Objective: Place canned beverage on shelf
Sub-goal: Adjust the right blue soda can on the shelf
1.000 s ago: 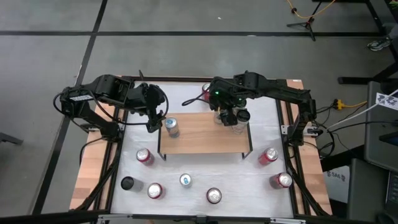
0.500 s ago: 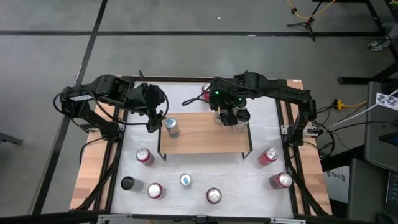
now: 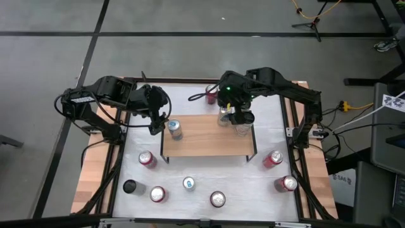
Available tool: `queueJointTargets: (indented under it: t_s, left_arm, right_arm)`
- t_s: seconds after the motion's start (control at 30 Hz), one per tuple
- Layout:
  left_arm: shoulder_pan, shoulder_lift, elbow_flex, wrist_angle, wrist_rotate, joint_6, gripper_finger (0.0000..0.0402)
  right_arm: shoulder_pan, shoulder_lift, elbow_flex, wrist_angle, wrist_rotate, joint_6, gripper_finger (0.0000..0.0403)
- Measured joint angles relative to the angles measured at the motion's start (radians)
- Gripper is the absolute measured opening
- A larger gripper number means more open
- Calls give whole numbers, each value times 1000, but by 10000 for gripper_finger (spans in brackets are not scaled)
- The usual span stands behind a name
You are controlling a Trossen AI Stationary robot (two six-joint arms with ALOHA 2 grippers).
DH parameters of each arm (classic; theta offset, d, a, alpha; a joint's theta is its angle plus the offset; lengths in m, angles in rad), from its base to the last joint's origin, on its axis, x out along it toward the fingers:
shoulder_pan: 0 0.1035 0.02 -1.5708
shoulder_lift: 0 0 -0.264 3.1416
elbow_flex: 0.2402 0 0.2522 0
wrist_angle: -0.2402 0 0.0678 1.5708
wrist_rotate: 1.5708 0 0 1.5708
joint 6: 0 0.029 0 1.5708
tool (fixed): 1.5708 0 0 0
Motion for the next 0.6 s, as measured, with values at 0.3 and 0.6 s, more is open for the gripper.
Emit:
queueJointTargets:
  t_s: [0.3,0.6]
  left_arm:
    - [0,0,0,0,0,0,295]
    - [0,0,0,0,0,0,295]
  right_arm:
    - [0,1,-1,-42,-12,0,381]
    - [0,2,-1,-40,-16,-3,381]
